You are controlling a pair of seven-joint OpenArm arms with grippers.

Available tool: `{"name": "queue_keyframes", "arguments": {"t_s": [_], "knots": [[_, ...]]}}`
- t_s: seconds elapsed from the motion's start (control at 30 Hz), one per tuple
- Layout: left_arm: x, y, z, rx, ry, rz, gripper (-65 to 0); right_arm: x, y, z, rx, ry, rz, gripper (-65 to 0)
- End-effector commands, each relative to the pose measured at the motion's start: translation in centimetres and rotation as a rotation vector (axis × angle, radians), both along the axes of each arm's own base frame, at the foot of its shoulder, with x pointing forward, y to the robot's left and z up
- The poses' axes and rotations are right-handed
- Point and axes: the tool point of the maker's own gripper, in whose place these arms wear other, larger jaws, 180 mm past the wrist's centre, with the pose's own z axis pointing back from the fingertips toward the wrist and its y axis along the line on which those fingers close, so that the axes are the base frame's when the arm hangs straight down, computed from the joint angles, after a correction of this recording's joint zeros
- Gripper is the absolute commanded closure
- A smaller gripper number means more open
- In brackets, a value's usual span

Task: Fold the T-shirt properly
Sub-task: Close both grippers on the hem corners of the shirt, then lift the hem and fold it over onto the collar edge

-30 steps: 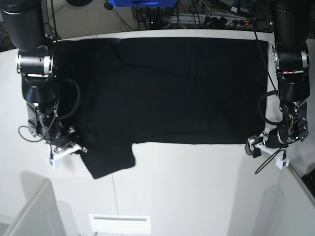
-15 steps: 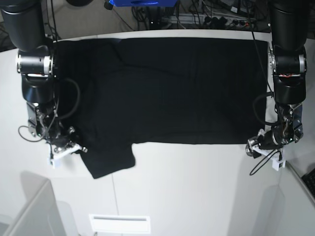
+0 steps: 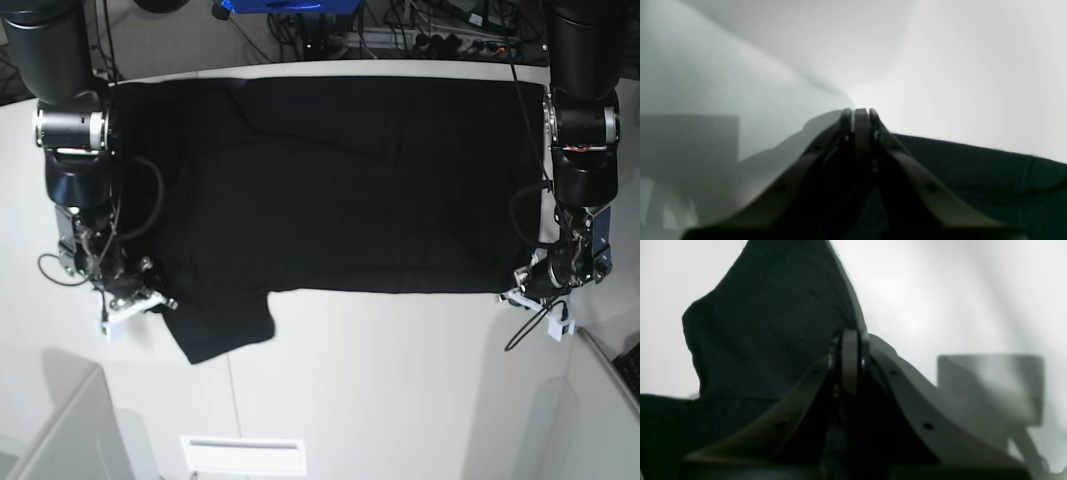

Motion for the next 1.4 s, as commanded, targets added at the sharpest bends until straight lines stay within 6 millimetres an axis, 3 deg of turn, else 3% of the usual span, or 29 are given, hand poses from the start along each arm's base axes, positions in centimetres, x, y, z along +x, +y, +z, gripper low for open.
{"name": "queue_keyframes", "arguments": {"t_s": [0.0,0.2,0.37,0.7,0.77,0.97,1.27,1.37], "knots": [[-0.6,-0.1,-0.1,0.014,0.050,-0.031,0.0,1.3,-0.8,1.6,-0.018,-0.038,-0.010,0.0],[0.6,-1.9,2.5,0.044,-0.058,-0.112,0.0,1.2,-0.7,2.1,-0.030,-0.067,0.005,0.0],[0.7,-2.4,3.0,0.050,-0.080,-0.129,0.0,1.5,0.3,4.1,-0.049,-0.151,0.048,0.0],[1.8,-3.3,5.1,0.064,-0.144,-0.163,0.0,1.4,0.5,4.9,-0.058,-0.187,0.060,0.0],[1.4,-3.4,5.0,0.062,-0.129,-0.168,0.0,1.1,-0.1,5.2,-0.049,-0.205,0.035,0.0],[0.8,-1.7,7.0,0.031,-0.164,-0.107,0.0,0.5,-0.4,6.0,-0.045,-0.214,0.037,0.0],[-0.2,-2.4,7.2,0.043,-0.158,-0.142,0.0,-0.1,-0.2,5.7,-0.045,-0.205,0.046,0.0],[-0.1,-2.8,8.2,0.055,-0.187,-0.160,0.0,-0.3,0.0,5.8,-0.045,-0.212,0.049,0.0]]}}
